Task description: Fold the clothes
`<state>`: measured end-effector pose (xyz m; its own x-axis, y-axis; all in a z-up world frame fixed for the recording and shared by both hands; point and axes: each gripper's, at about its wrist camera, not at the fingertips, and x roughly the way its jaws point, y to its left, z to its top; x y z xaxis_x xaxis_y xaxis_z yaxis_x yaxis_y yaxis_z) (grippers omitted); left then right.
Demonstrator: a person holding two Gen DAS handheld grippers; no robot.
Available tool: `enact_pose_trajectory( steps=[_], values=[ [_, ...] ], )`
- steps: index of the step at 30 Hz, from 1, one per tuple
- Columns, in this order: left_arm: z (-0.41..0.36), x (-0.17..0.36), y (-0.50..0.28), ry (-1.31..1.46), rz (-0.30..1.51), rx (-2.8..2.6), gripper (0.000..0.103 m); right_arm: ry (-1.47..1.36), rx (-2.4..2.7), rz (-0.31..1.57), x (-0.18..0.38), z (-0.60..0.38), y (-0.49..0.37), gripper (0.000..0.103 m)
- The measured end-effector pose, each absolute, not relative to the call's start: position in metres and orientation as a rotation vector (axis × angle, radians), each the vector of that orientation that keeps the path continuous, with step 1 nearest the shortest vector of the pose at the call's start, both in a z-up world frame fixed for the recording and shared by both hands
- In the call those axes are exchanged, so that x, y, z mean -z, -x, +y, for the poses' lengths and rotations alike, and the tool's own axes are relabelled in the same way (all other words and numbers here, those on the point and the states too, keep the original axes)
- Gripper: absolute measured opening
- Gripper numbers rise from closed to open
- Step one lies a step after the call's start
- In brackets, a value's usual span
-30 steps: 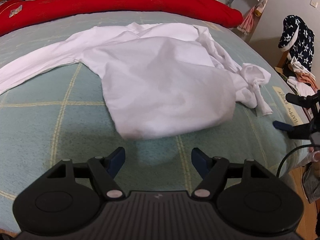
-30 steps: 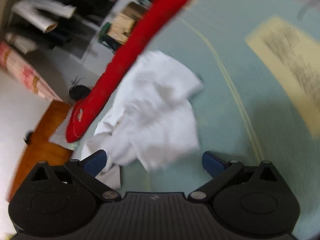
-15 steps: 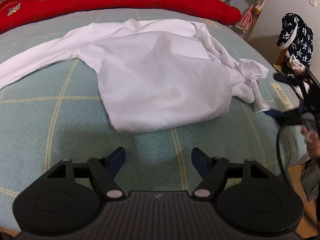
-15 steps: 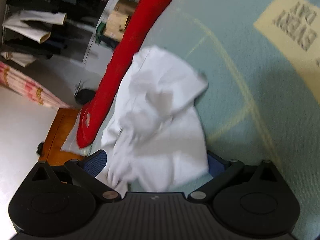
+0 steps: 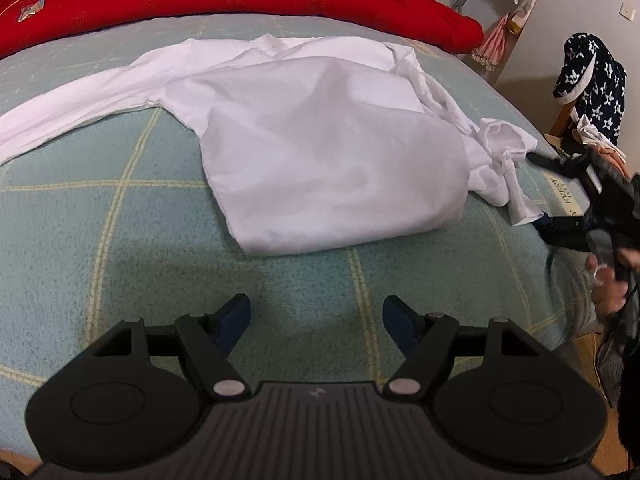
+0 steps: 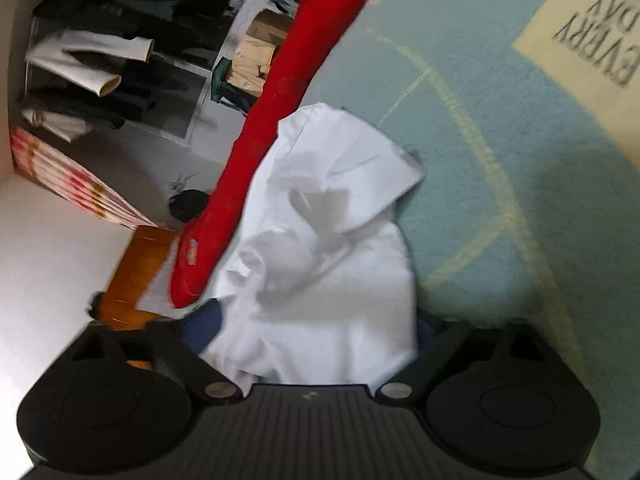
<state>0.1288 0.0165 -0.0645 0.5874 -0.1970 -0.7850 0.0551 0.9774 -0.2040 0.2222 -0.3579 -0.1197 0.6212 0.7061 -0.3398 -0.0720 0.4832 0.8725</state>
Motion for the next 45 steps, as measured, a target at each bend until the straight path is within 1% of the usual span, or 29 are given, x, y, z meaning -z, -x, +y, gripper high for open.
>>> enact_pose_trajectory(
  steps=[1,2,3,5,13,21,28,36,45],
  values=[
    [0.016,0.064,-0.129,0.162,0.932,0.147,0.074,-0.967,-0.527,0.761,0.123,-0.363,-0.22,0.07],
    [0.016,0.064,-0.128,0.159,0.932,0.148,0.074,-0.989,-0.511,0.763,0.128,-0.368,-0.219,0.054],
    [0.015,0.064,-0.128,0.158,0.932,0.148,0.074,-1.013,-0.489,0.771,0.134,-0.373,-0.218,0.031],
    [0.015,0.065,-0.126,0.156,0.931,0.149,0.074,-1.029,-0.448,0.794,0.145,-0.379,-0.219,0.002],
    [0.015,0.062,-0.121,0.158,0.932,0.15,0.074,-0.862,-0.431,0.774,0.139,-0.366,-0.219,0.001],
    [0.022,0.059,-0.116,0.165,0.928,0.125,0.074,-0.596,-0.385,0.791,0.108,-0.339,-0.22,0.001],
    [0.028,0.055,-0.117,0.161,0.92,0.11,0.074,-0.511,-0.379,0.801,0.09,-0.347,-0.221,0.004],
    [0.021,0.05,-0.128,0.15,0.908,0.125,0.074,-0.326,-0.227,0.783,0.058,-0.397,-0.246,0.004],
    [0.01,0.048,-0.144,0.13,0.917,0.128,0.074,-0.036,-0.031,0.834,0.035,-0.453,-0.305,0.004]
  ],
)
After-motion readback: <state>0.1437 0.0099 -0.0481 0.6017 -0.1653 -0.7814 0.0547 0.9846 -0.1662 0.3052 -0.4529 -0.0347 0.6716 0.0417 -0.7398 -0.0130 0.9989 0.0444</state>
